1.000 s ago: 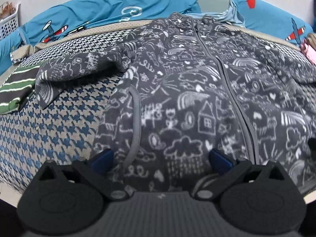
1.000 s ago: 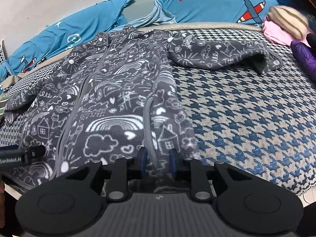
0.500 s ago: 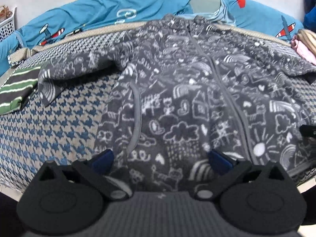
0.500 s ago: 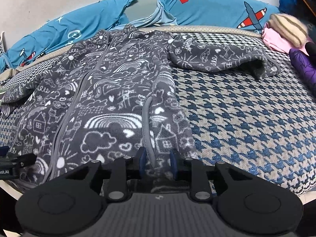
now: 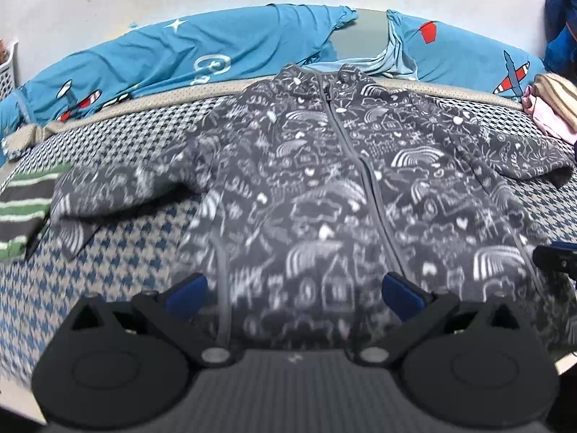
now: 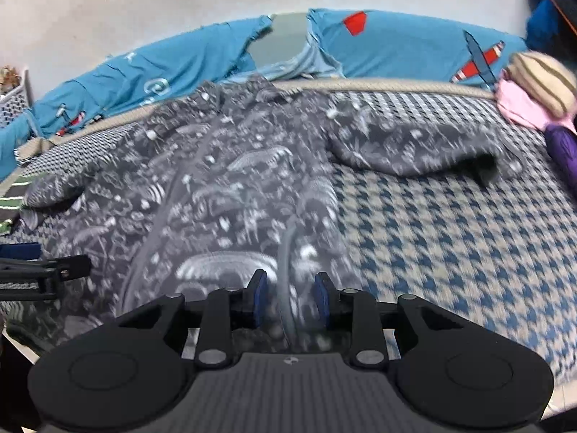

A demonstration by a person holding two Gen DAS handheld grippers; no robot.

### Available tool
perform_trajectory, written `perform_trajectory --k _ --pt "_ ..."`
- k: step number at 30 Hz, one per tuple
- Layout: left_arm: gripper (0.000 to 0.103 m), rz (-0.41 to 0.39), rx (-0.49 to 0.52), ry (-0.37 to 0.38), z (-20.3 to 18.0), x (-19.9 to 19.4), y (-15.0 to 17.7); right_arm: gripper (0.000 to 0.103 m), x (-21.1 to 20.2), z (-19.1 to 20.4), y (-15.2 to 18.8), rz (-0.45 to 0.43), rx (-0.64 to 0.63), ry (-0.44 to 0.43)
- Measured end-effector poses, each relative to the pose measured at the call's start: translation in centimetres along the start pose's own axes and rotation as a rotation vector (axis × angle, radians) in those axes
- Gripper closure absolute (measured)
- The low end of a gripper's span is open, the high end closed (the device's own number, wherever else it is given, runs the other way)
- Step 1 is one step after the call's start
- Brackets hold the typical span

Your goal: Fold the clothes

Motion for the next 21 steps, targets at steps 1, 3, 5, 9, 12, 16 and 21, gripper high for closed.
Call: perform_trajectory --k 1,3,5,9,12,16,21 --pt "0.000 0.001 0.011 0.002 -0.1 0.3 -0.5 0.076 0.2 0.2 -0.4 -0.005 -0.012 -0.015" --pt "0.000 0.006 0.019 0.003 -0.1 1.1 -1.3 0.076 0.8 0.9 -1.3 -0.019 -0.048 -0.045" --pt "0.000 0.018 0.016 0.013 0.0 1.8 -2.1 0.076 1.3 1.8 -2.0 -0.039 -0.089 -0.065" --pt "0.000 0.032 0.027 0.026 -0.1 3.1 -3.5 0.076 2.8 3.0 -3.7 -0.050 -0.148 -0.099" --pt "0.000 0.047 0.032 0.028 0.0 4.2 -4.5 0.076 3.9 3.4 -4.9 -0.056 -0.152 -0.122" --pt "0.000 0.068 0.013 0.022 0.4 5.7 -4.9 0.076 5.6 4.2 -5.7 -0.032 -0.176 -0.144" --pt "0.000 0.185 -0.064 0.016 1.0 7.5 -4.1 0.076 7.8 5.3 -5.6 0.017 -0.225 -0.106"
Point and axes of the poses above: each gripper's, at about its wrist camera, not at the fingertips, and x roughly the way its jaws point, z to its left, y to its underside, the point moved 2 cm from there along x, roughly the way its jaws point, and after that the axes turned 15 degrees about y, right-handed, at the moved point
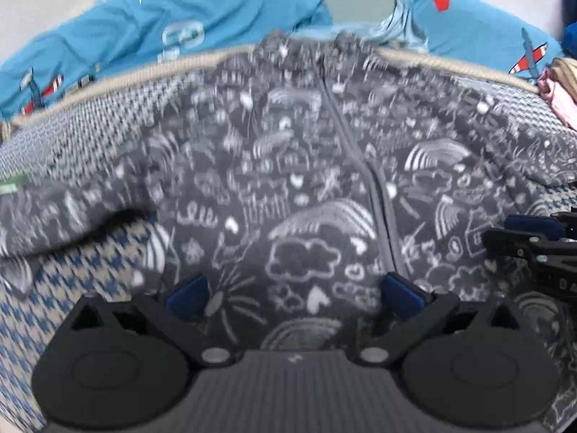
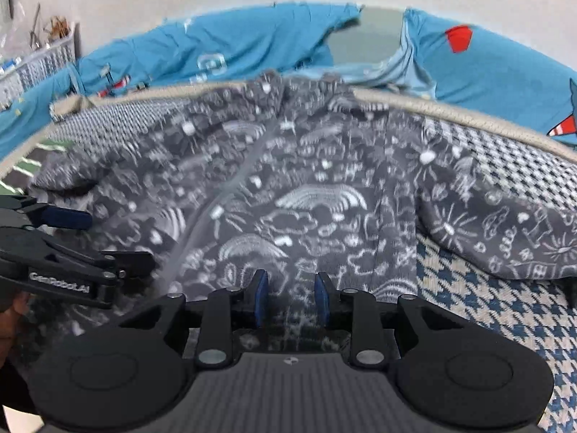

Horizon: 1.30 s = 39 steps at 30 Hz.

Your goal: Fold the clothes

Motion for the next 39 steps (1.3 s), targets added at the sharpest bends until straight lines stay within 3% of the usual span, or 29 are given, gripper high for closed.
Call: perform_trajectory --k 9,19,21,25,34,39 --pt "0.000 0.011 0.013 -0.021 -0.3 0.6 0.2 0.079 1.0 -0.7 0.5 0.015 -0.040 0.048" --pt "0.000 0.006 0.021 -0.033 -0.5 0.5 0.2 0.079 0.0 -3.1 0.6 0.038 0.022 0.024" --pt "0.000 0.007 0.022 -0.036 -0.5 0.6 0.1 0.072 -0.2 -3.7 0.7 0.046 0.042 0.026" --pt "0.000 0.004 0.011 -0.037 -0.4 0.6 0.1 0.071 -0.9 -5.7 0.6 0.057 0.126 -0.002" --pt "0.000 -0.059 0.022 -0.049 -0.9 0.4 -0.4 0.071 -2.6 -11.4 -0.1 -0.010 0.288 0.090" --pt "0.000 -0.088 0.022 -0.052 -1.3 0.5 -1.2 0.071 -3.1 -13.9 -0.3 -0.027 0.315 0.179"
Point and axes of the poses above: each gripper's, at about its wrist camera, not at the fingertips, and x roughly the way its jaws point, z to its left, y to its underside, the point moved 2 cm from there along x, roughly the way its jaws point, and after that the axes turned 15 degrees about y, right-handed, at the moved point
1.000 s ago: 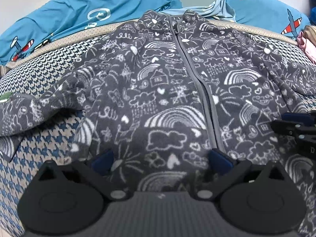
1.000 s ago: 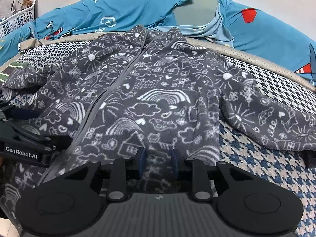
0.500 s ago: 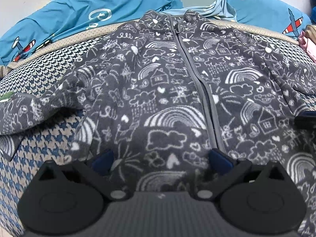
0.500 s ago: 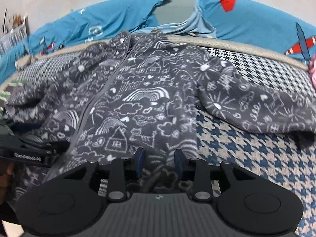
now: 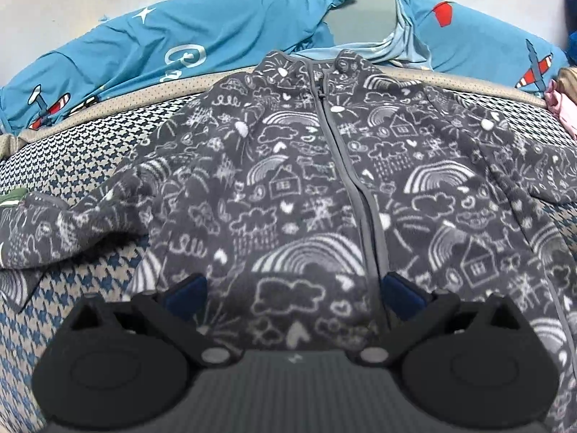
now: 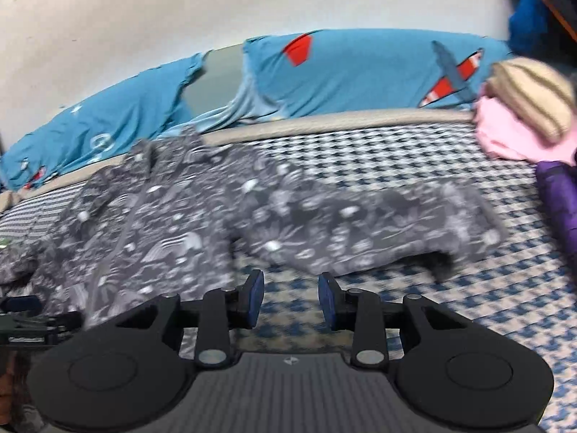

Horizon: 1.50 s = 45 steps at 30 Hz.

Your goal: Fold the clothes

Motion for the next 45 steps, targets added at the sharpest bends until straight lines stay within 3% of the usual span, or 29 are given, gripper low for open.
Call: perform_trajectory --k 10,16,19,25,31,37,38,41,45 --pt "0.000 0.030 -0.028 0.010 0.3 0.8 0.2 0.071 -0.4 -6.6 -2.8 -0.092 0.097 0.209" --pt "0.000 0.035 -0.035 0.012 0.3 1.0 0.2 0.071 2.6 -11.3 -3.7 -0.026 0.180 0.359" --pt "0.000 0.037 -0.040 0.015 0.3 1.1 0.2 0.071 4.5 -12.9 -3.4 0.036 0.225 0.373" --pt "0.000 0.038 -0.034 0.018 0.2 1.2 0.2 0.070 6.7 -15.0 -2.9 0.096 0.352 0.294" --pt "0.000 0.039 -0.026 0.019 0.1 1.3 0.2 0.067 8.7 -14.2 -2.3 0.135 0.324 0.295" --pt "0.000 0.038 -0.014 0.018 -0.1 1.5 0.1 0.067 9.6 -13.2 -2.1 0.094 0.283 0.326" --pt "0.000 0.038 -0.012 0.018 -0.1 1.4 0.1 0.068 9.7 -13.2 -2.1 0.089 0.290 0.328" --pt "0.000 0.038 -0.009 0.019 -0.1 1.4 0.1 0.086 9.8 -13.1 -2.2 0.074 0.290 0.332" --pt "0.000 0.039 -0.006 0.020 -0.2 1.4 0.1 0.097 9.1 -13.3 -2.6 0.049 0.310 0.343"
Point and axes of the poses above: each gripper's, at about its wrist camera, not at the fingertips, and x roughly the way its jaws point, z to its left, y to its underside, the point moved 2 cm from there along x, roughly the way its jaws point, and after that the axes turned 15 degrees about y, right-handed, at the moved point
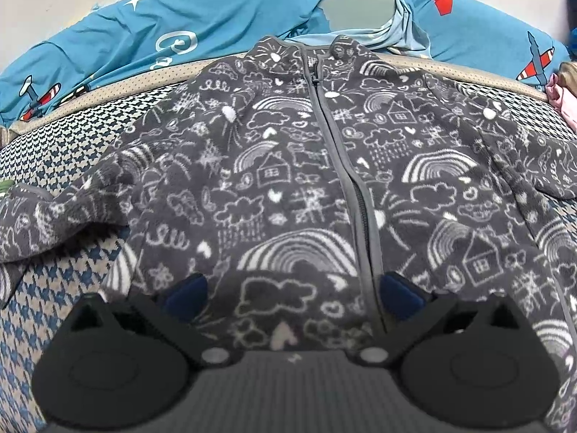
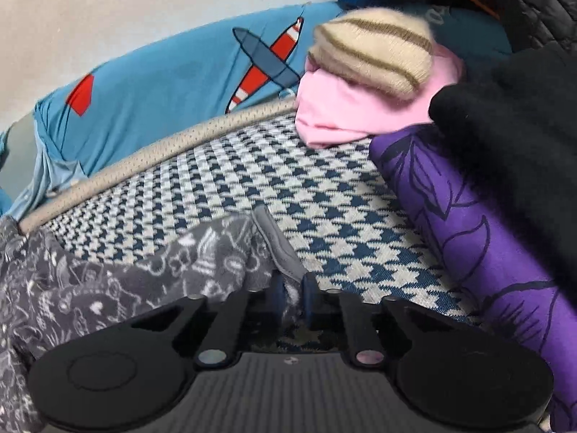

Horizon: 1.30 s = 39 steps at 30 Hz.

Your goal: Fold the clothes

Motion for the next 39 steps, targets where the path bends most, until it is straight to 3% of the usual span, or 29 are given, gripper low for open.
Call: perform_trajectory --k 9,17,22,25,34,39 --pt "0.000 -0.001 0.011 -0.004 -0.2 0.0 0.0 0.097 -5.9 -3.2 -1.9 -0.200 0.076 0.206" --pt "0.000 -0.005 0.022 -0.004 -0.4 -0.1 0.0 0.097 -7.4 -6.5 -1.4 -0.138 0.134 0.290" --pt "0.000 -0.006 0.026 -0.005 -0.4 0.0 0.1 0.094 -7.7 -8.0 -1.1 -0.075 0.196 0.302" --pt "0.000 -0.005 0.024 -0.006 -0.4 0.1 0.1 0.094 -8.5 -8.0 -1.0 -0.105 0.195 0.284" --pt "0.000 -0.007 0.013 0.002 -0.2 0.3 0.3 0.081 -10.2 -6.8 -1.9 -0.220 0.188 0.384" --pt "0.000 -0.006 0.012 0.002 -0.2 0.4 0.3 0.081 -10.3 -5.3 -1.8 -0.240 0.152 0.283"
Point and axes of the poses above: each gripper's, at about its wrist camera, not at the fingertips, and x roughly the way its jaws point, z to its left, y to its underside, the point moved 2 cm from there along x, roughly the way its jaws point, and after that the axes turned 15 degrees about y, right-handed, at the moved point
